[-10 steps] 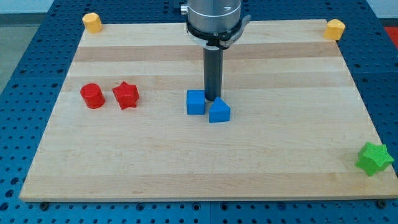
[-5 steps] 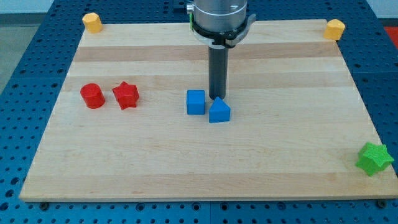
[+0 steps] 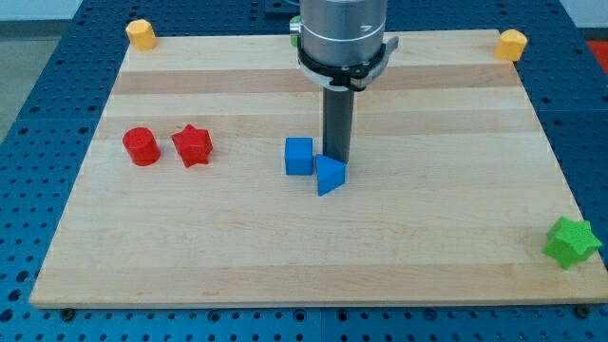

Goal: Separate the blue triangle from the blue cube

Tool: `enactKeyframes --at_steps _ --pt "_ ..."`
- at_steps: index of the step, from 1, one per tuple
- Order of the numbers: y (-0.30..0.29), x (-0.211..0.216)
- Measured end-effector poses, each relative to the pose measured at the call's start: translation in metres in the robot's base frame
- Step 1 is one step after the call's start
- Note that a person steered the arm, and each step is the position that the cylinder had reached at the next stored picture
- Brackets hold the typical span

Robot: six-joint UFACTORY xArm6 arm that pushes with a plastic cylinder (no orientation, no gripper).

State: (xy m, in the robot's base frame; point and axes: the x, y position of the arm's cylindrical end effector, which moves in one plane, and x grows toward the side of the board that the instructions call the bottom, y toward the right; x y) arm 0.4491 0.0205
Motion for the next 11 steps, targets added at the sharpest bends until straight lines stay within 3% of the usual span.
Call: enactKeyframes --at_steps 4,11 --pt "-0.028 0.013" --pt "-0.006 0.055"
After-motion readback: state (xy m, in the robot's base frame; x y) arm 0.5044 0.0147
